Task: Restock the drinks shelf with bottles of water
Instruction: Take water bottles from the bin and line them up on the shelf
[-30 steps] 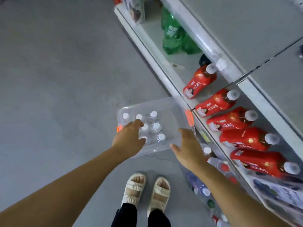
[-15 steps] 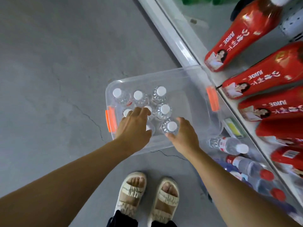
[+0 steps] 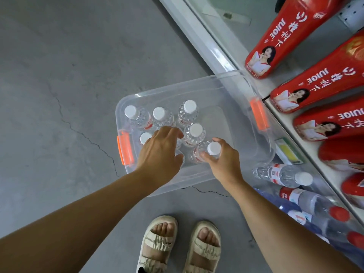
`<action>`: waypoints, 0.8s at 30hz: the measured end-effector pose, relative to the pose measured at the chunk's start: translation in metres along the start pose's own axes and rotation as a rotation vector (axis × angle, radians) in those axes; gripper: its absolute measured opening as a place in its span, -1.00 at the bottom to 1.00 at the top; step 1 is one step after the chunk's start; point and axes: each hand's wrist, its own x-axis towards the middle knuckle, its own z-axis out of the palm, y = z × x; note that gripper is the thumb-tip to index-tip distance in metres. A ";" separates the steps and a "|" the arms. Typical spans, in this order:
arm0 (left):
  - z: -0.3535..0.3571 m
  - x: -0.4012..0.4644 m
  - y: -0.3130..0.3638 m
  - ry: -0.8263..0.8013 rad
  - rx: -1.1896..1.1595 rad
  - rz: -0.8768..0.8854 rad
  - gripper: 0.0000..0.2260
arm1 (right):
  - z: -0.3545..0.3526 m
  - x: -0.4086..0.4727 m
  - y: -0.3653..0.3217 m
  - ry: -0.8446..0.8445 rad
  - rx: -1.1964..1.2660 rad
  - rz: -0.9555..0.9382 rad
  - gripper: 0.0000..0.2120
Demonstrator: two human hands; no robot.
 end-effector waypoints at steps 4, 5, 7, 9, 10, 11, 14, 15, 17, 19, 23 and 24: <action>-0.009 0.002 0.011 -0.005 0.000 0.023 -0.60 | -0.027 -0.003 -0.002 0.070 0.076 0.061 -0.57; -0.013 0.002 0.016 -0.009 0.003 0.022 -0.60 | -0.035 -0.004 -0.003 0.081 0.092 0.075 -0.61; -0.022 0.001 0.026 -0.023 0.004 0.017 -0.58 | -0.054 -0.007 -0.008 0.094 0.113 0.074 -0.68; -0.035 -0.001 0.038 -0.032 0.001 0.017 -0.58 | -0.077 -0.011 -0.019 0.092 0.122 0.056 -0.74; -0.043 -0.003 0.045 -0.036 -0.003 0.015 -0.58 | -0.089 -0.014 -0.027 0.088 0.132 0.049 -0.78; -0.052 -0.005 0.052 -0.040 -0.010 0.011 -0.59 | -0.102 -0.016 -0.035 0.081 0.152 0.045 -0.81; -0.084 -0.010 0.077 -0.052 -0.034 0.018 -0.57 | -0.148 -0.025 -0.067 0.034 0.268 0.030 -0.81; -0.096 -0.012 0.086 -0.057 -0.037 0.025 -0.56 | -0.164 -0.028 -0.080 0.009 0.302 0.012 -0.82; -0.123 -0.016 0.105 -0.069 -0.047 0.025 -0.53 | -0.196 -0.037 -0.109 -0.037 0.317 -0.024 -0.84; -0.152 -0.020 0.123 -0.081 -0.072 0.032 -0.52 | -0.227 -0.044 -0.142 -0.066 0.328 -0.051 -0.85; -0.215 -0.031 0.155 -0.142 -0.149 0.056 -0.44 | -0.289 -0.063 -0.212 -0.125 0.341 -0.119 -0.79; -0.232 -0.035 0.163 -0.159 -0.172 0.062 -0.42 | -0.306 -0.069 -0.230 -0.143 0.343 -0.137 -0.79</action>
